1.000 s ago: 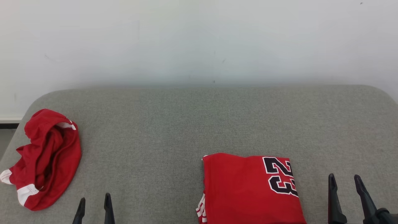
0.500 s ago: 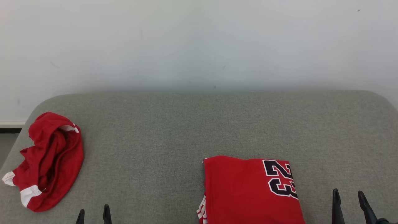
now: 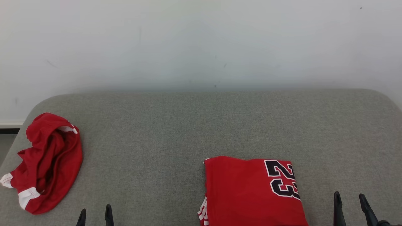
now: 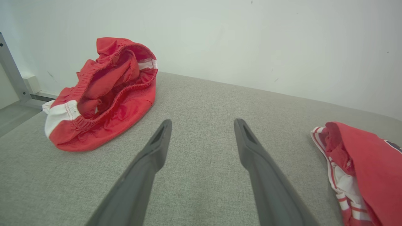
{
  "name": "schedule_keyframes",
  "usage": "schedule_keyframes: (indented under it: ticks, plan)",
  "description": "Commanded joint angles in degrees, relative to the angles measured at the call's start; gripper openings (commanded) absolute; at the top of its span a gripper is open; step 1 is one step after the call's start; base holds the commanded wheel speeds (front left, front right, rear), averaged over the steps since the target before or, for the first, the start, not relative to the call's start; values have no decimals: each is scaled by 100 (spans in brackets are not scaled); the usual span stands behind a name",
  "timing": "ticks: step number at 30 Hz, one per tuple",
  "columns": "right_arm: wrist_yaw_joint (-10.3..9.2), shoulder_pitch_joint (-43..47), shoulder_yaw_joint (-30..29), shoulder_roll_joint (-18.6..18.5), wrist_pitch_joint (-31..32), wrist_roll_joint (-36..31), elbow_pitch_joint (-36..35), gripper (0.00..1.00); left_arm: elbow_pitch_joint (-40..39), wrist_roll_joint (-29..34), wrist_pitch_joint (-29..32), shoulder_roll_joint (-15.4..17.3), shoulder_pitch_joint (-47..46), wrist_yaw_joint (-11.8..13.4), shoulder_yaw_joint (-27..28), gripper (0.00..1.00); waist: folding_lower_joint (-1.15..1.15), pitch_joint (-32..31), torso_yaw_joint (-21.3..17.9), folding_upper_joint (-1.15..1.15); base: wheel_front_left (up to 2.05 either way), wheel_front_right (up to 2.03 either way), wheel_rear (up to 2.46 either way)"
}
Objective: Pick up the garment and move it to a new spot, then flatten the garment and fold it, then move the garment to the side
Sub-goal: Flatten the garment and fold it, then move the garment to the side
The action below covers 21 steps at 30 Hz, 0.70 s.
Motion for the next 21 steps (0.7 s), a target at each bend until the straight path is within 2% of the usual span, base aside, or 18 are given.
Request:
schedule_keyframes:
  ticks: [1,15,18,21]
  plan:
    - [-14,-32,-15,-5,17,-9,5,100,-25,30,-17,-5,28,6,-9,100,0,5,2,0,0,0,0]
    - [-14,-142,51,-5,231,-20,-83,100,-72,46,-17,-5,20,50,-25,100,0,45,18,0,0,0,0]
    - [-14,-198,124,-4,655,222,-131,100,-73,51,-17,-6,18,53,-28,100,0,54,31,0,0,0,0]
    - [-14,-306,258,-30,1353,346,-303,100,-58,37,-17,-6,14,58,-52,100,0,70,54,0,0,0,0]
